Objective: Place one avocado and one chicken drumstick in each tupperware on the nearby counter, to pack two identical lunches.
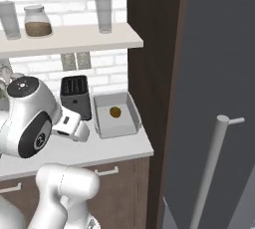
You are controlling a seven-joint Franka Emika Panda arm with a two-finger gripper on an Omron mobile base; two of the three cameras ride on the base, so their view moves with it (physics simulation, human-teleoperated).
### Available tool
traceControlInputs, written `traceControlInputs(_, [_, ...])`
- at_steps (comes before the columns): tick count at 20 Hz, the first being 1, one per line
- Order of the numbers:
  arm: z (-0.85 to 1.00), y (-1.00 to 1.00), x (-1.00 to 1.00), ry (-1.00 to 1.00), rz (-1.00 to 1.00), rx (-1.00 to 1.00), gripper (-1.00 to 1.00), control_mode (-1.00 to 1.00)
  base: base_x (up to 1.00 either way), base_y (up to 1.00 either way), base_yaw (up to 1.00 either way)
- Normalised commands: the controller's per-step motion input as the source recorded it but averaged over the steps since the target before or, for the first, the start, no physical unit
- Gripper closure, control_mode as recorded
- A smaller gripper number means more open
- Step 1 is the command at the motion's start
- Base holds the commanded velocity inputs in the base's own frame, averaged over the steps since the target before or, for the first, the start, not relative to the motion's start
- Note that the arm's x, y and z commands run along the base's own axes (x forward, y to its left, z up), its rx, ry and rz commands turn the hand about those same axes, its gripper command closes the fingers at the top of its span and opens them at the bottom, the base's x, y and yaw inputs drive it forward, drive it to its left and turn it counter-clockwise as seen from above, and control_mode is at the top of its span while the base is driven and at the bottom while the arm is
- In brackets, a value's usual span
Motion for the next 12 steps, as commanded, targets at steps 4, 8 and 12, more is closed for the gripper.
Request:
traceControlInputs(4, [-0.57, -0.05, 0.08, 0.02, 0.16, 0.0, -1.0, -1.0, 0.0, 0.0, 0.0])
traceControlInputs(8, [-0.4, 0.01, 0.0, 0.0, -0.01, -0.04, -1.0, -1.0, 0.0, 0.0, 0.0])
traceControlInputs(12, [-0.22, 0.0, 0.0, 0.0, -0.16, -0.13, -1.0, -1.0, 0.0, 0.0, 0.0])
